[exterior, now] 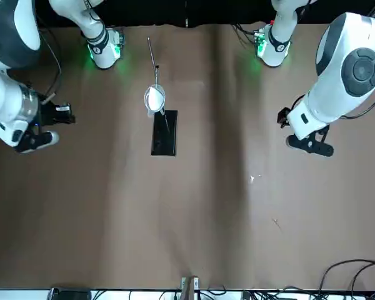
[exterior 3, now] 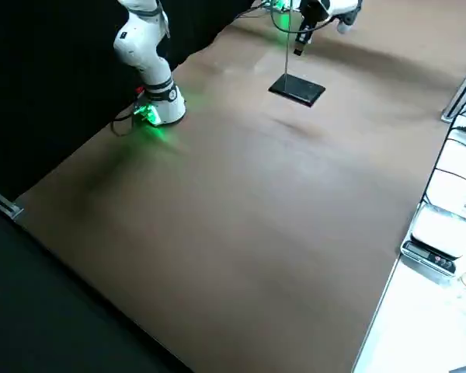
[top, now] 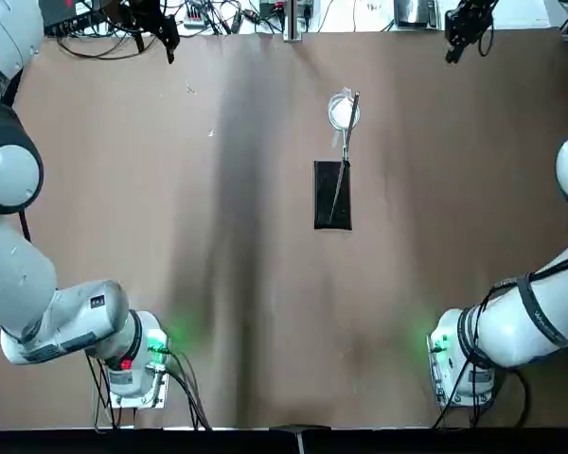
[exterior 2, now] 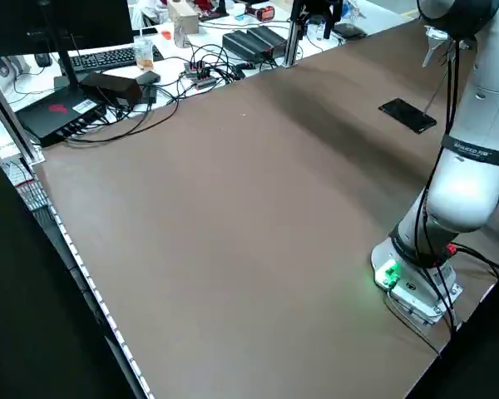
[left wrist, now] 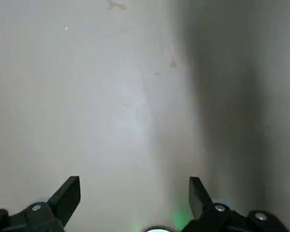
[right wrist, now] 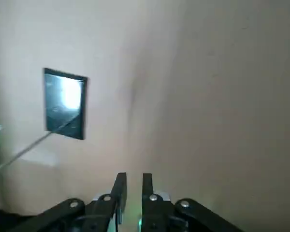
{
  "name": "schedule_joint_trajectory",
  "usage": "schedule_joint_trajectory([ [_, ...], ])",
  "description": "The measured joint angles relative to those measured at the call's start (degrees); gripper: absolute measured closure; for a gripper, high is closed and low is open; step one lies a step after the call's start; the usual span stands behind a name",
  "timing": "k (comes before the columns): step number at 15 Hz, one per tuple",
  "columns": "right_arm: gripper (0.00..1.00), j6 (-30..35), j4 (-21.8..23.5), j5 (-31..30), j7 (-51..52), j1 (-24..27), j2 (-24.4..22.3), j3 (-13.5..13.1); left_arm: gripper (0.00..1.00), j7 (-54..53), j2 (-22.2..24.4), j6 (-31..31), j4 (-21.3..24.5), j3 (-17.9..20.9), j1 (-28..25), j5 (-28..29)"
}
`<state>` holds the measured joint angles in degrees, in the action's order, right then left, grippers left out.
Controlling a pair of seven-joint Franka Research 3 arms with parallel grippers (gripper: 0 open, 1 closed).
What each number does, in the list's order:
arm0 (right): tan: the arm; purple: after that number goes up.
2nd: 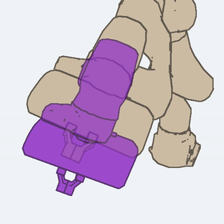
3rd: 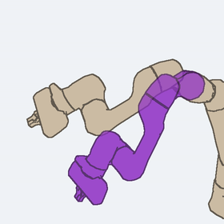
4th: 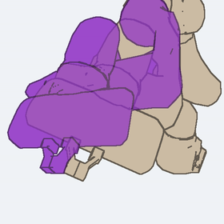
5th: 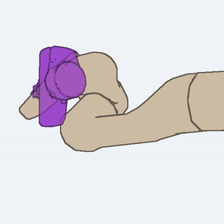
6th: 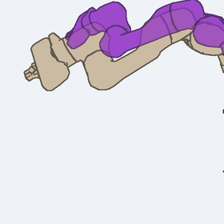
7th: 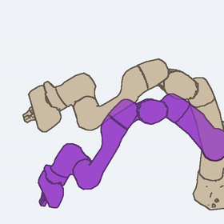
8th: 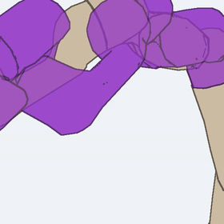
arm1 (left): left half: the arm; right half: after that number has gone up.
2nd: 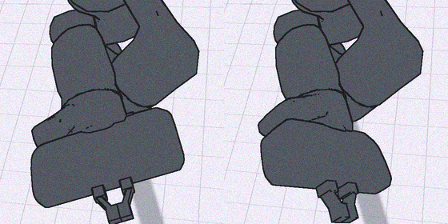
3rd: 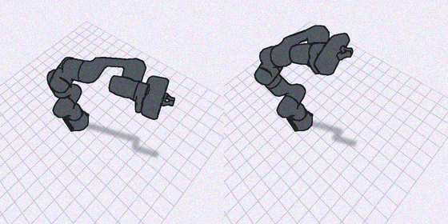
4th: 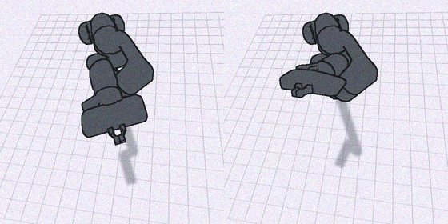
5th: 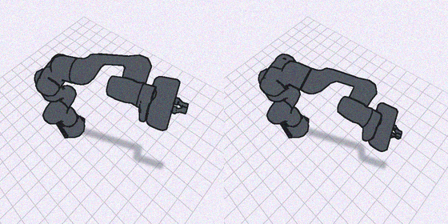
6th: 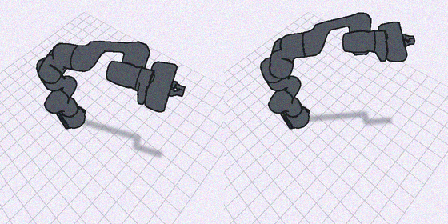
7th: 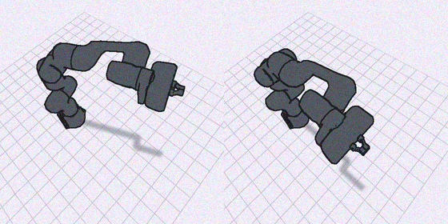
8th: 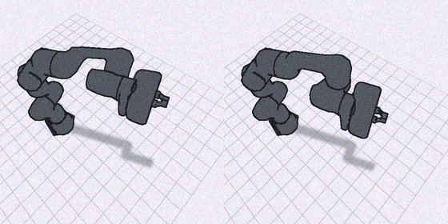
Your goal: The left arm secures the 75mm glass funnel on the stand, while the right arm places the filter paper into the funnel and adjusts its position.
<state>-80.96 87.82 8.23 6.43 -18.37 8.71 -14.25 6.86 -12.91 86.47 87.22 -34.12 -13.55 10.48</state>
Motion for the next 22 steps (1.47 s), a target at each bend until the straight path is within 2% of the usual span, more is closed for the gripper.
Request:
schedule_joint_trajectory([
  [2,0.67,-0.9,0.2,-2.8,-0.1,0.0,-0.9,0.1,0.01,2.7,0.0,-0.2,-0.1,0.3,0.0,0.0],
  [7,0.60,-4.1,4.1,-3.6,-0.2,0.7,-3.6,0.0,0.01,4.1,0.1,-0.3,-1.8,1.0,-4.2,0.2],
  [10,0.37,-4.4,5.2,-3.7,-0.2,0.8,-4.7,0.2,0.01,4.0,1.4,-0.3,-2.6,1.0,-7.5,0.2],
  [14,0.02,-4.4,5.3,-3.7,-0.2,0.8,-5.2,0.4,0.01,7.8,3.8,-0.3,-2.7,0.9,-8.0,-0.3],
  [18,0.00,-5.7,5.8,-3.8,-0.2,1.8,-6.3,1.2,0.01,9.3,6.3,0.3,-2.7,0.9,-10.1,-3.2],
  [19,0.00,-6.8,6.6,-3.9,-0.2,4.3,-7.7,3.3,0.01,9.3,6.8,0.3,-2.7,0.9,-10.6,-3.3],
  [22,0.00,-7.5,8.1,-4.0,-0.2,7.3,-9.4,4.6,0.01,9.3,6.8,0.3,-2.6,0.9,-10.6,-3.4],
])
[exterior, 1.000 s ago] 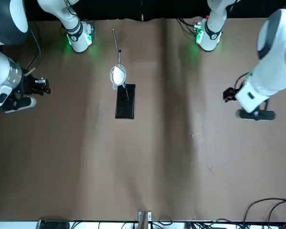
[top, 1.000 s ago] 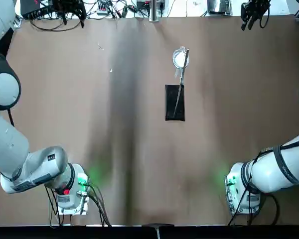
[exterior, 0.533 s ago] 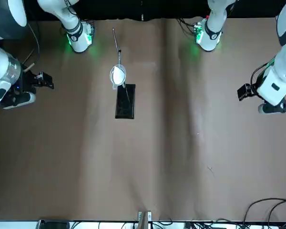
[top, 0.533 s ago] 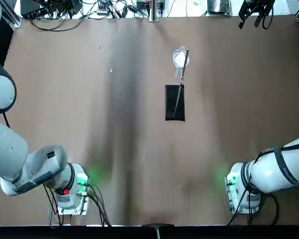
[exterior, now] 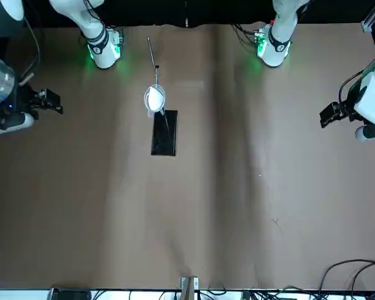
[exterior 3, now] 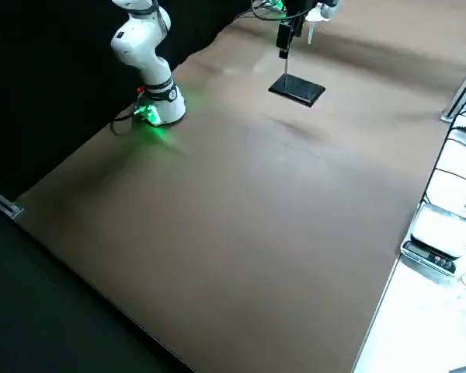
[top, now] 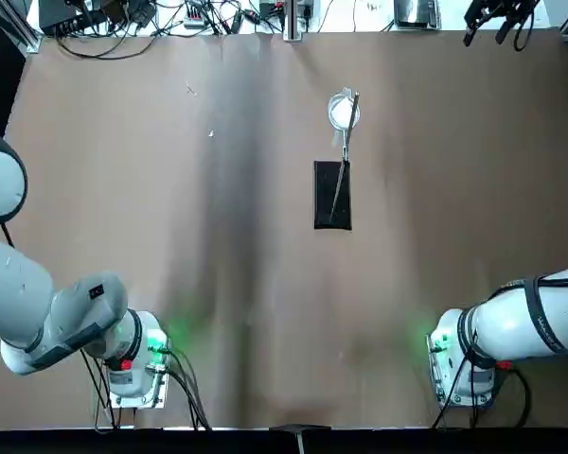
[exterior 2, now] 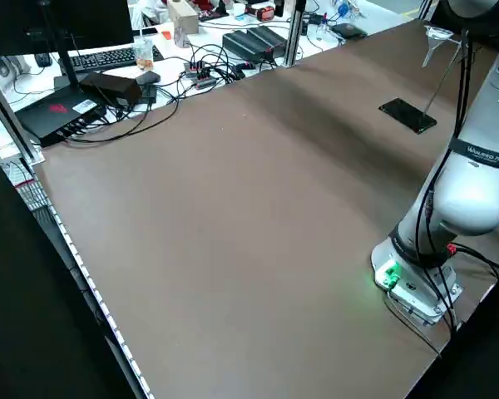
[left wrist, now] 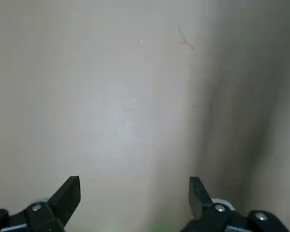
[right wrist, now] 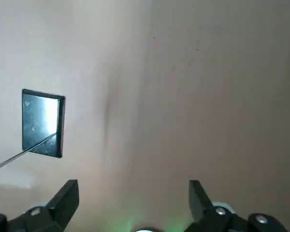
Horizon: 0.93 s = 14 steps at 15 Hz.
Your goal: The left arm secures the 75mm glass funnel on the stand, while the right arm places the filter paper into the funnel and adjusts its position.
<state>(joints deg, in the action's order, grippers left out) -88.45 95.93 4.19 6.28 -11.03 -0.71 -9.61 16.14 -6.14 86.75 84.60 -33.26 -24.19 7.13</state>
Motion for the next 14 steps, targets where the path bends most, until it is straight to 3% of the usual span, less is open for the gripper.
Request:
schedule_joint_trajectory([
  [3,0.00,-0.6,0.7,-0.1,0.1,0.8,-0.6,0.5,0.01,-0.4,0.0,0.0,0.0,1.9,2.0,-0.2],
  [7,0.00,-0.6,1.2,-0.7,0.1,0.7,-0.6,1.7,0.01,-2.2,1.4,0.0,-0.1,17.6,14.7,-5.1],
  [9,0.00,-0.6,1.5,-0.7,0.1,0.6,-0.6,1.8,0.01,-4.8,3.1,-1.0,0.0,23.7,19.6,-6.2],
  [14,0.00,0.1,2.0,-0.7,0.0,0.0,-0.7,2.3,0.00,-5.5,4.4,-1.6,0.6,25.4,21.2,-6.3],
])
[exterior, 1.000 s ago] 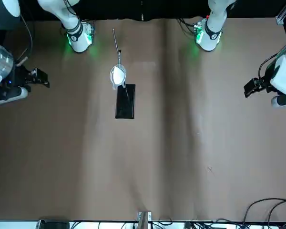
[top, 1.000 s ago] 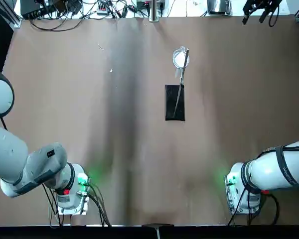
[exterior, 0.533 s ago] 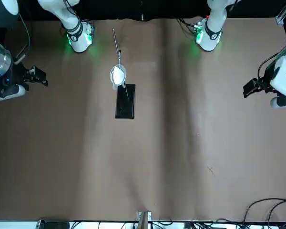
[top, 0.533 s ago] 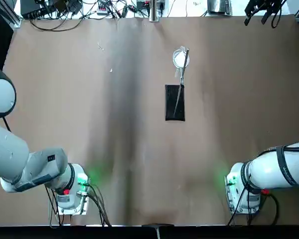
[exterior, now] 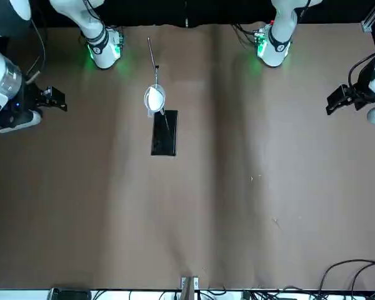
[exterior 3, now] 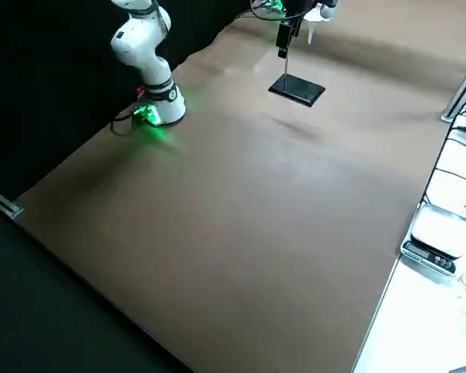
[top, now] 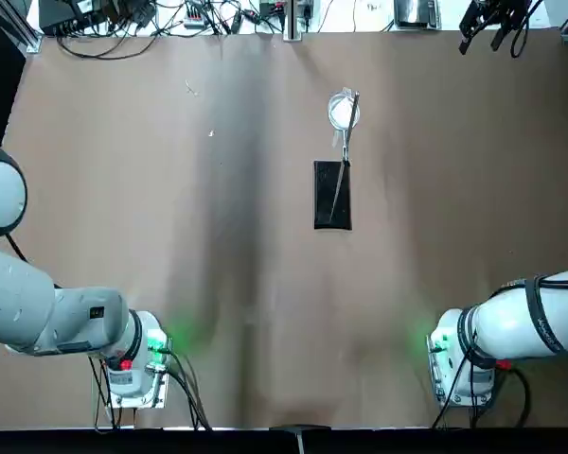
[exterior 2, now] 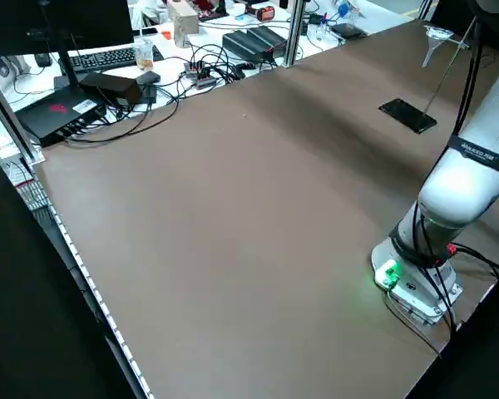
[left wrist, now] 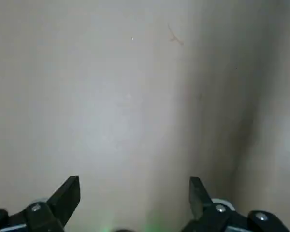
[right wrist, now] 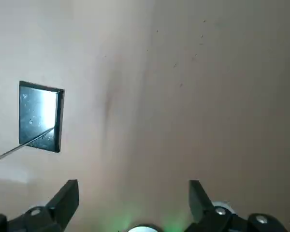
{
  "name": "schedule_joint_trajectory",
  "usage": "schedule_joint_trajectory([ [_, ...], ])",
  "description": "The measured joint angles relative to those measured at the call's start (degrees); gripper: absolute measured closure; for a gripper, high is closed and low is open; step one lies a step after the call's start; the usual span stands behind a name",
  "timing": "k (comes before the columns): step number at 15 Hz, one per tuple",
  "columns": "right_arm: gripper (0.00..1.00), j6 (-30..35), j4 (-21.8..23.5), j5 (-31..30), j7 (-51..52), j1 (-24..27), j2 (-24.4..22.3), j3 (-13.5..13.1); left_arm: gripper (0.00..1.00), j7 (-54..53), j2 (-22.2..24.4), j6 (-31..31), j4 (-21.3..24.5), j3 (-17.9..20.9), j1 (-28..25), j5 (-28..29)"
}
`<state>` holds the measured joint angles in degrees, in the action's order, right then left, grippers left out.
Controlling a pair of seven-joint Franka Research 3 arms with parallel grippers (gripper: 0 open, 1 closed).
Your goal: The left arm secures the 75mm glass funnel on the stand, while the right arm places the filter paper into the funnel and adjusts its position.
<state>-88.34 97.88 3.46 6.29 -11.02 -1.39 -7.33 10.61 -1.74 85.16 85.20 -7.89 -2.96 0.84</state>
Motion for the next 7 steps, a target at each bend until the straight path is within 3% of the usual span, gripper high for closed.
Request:
schedule_joint_trajectory([
  [7,0.00,2.5,0.2,0.0,-2.6,-1.2,0.0,0.1,0.00,0.4,-0.1,0.0,0.4,0.0,0.1,0.0],
])
